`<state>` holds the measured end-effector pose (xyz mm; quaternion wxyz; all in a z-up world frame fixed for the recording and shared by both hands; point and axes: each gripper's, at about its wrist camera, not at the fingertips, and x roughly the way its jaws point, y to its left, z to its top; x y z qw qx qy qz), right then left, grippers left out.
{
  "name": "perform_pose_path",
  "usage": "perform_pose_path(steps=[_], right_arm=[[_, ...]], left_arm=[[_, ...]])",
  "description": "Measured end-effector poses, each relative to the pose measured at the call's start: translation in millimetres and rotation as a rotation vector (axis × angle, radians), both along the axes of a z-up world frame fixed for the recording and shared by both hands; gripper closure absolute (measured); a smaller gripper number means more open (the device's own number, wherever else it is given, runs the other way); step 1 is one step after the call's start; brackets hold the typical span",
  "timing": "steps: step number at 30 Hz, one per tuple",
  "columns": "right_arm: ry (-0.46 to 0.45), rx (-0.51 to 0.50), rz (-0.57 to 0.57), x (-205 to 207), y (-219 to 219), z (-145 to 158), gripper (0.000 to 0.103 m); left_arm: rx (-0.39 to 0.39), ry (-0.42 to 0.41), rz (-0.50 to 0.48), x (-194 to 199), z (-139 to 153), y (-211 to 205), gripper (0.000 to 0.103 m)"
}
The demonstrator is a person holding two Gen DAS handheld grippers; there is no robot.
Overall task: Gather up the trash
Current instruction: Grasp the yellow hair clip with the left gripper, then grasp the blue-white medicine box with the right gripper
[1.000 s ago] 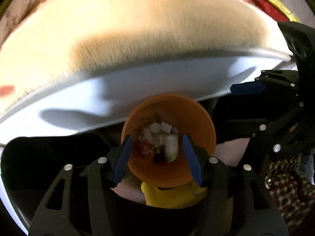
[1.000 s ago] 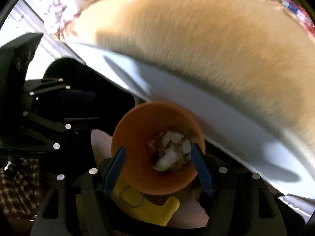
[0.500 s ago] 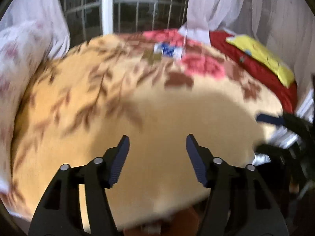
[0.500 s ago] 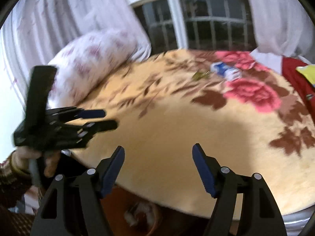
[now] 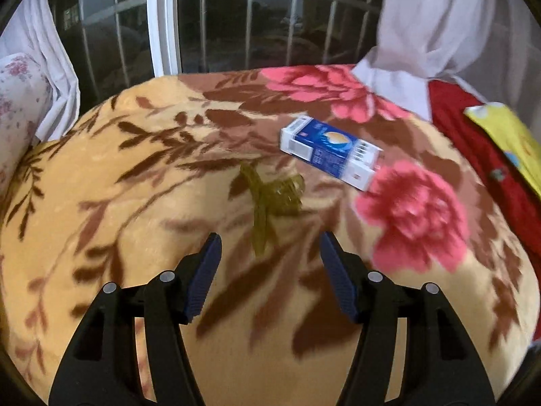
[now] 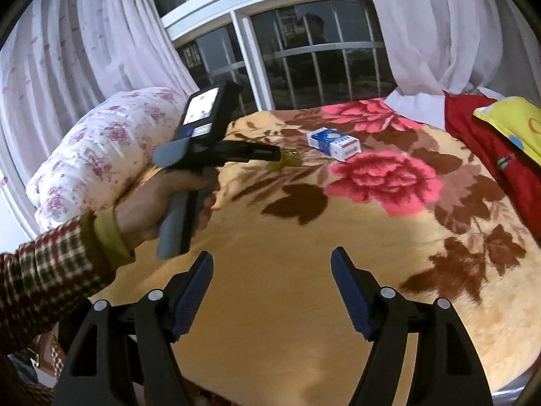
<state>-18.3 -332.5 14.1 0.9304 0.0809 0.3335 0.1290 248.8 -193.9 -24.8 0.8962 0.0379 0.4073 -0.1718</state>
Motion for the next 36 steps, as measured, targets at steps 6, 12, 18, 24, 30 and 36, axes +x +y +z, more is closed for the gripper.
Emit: perform_pose_path(steps=[6, 12, 18, 24, 30, 36], right_arm=[[0.015, 0.006, -0.03, 14.5, -16.4, -10.8, 0.032], [0.027, -0.008, -0.04, 26.5, -20.2, -15.0, 0.032], [0.017, -0.04, -0.027, 51.4, -18.4, -8.2, 0.031], [-0.015, -0.255, 0.008, 144.6, -11.4, 1.1, 0.029], [0.109, -0.366, -0.037, 278.1, -27.6, -38.4, 0.029], [0.196, -0.305, -0.005, 350.1, -32.9, -67.2, 0.029]], left_arm=[[0.022, 0.02, 0.033, 42.1, -18.1, -17.7, 0.043], [0.024, 0.056, 0.046, 60.8, -38.8, -20.6, 0.06], [-0.025, -0.009, 0.007, 30.0, -17.8, 9.7, 0.06], [-0.065, -0.043, -0.014, -24.1, 4.7, 51.5, 0.06], [-0.086, -0.061, -0.036, -71.5, 8.9, 91.0, 0.06], [-0.072, -0.044, -0.029, -82.6, 3.4, 120.7, 0.06]])
